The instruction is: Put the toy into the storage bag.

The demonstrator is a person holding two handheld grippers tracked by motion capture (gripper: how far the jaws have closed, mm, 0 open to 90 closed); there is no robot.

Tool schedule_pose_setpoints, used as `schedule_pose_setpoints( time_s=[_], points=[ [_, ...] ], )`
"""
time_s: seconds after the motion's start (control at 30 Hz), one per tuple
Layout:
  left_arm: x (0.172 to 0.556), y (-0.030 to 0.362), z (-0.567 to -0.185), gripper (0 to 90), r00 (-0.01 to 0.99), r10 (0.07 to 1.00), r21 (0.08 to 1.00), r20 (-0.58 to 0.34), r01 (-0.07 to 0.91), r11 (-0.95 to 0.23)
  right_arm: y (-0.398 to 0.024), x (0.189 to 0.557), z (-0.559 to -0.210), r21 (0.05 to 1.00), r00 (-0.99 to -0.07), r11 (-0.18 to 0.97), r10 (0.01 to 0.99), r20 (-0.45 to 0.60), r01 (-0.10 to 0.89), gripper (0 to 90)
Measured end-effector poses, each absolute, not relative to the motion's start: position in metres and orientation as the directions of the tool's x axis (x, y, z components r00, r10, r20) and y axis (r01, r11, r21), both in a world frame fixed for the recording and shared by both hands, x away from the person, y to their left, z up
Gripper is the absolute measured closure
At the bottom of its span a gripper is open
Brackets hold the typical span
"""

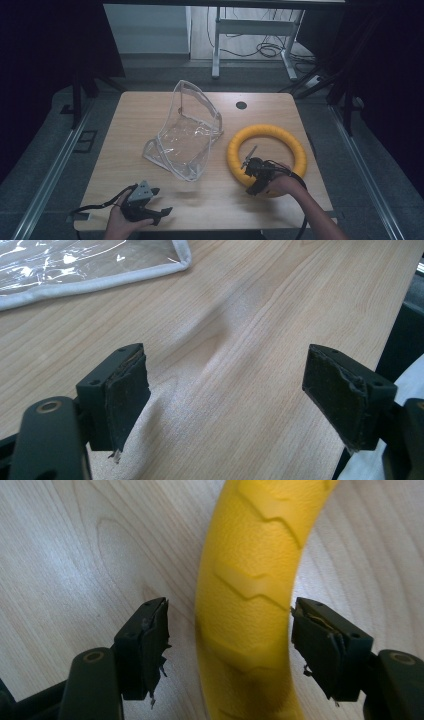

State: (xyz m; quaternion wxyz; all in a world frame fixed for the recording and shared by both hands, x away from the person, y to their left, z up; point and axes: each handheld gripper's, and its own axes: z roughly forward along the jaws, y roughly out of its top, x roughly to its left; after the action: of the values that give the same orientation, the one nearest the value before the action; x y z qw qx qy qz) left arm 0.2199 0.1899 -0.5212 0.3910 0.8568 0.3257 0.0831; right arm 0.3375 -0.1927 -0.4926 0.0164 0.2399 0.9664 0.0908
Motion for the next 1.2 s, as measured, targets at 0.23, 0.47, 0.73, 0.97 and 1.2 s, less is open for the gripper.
schedule_pose_setpoints(
  time_s=[0.23, 0.47, 0.73, 0.97, 1.2],
  points=[
    [0.22, 0.19, -0.521, 18.5, 0.774, 0.623, 0.723, -0.11, 0.492, -0.484, -0.188, 0.342, -0.5, 0.13, -0.891, 0.882, 0.453, 0.029, 0.453, 36.5],
    [0.22, 0.189, -0.522, 18.5, 0.776, 0.621, 0.722, -0.114, 0.494, -0.484, -0.185, 0.346, -0.5, 0.1, -0.89, 0.885, 0.456, 0.007, 0.454, 50.3],
    [0.219, 0.19, -0.522, 18.5, 0.777, 0.62, 0.721, -0.108, 0.491, -0.489, -0.18, 0.352, -0.499, 0.049, -0.895, 0.894, 0.445, 0.03, 0.446, 51.6],
    [0.219, 0.19, -0.521, 18.5, 0.776, 0.621, 0.722, -0.109, 0.491, -0.487, -0.189, 0.355, -0.487, 0.129, -0.89, 0.881, 0.45, 0.067, 0.455, 51.9],
    [0.22, 0.19, -0.522, 18.5, 0.776, 0.621, 0.723, -0.113, 0.493, -0.484, -0.198, 0.355, -0.476, 0.187, -0.891, 0.871, 0.447, 0.085, 0.455, 52.0]
  ],
)
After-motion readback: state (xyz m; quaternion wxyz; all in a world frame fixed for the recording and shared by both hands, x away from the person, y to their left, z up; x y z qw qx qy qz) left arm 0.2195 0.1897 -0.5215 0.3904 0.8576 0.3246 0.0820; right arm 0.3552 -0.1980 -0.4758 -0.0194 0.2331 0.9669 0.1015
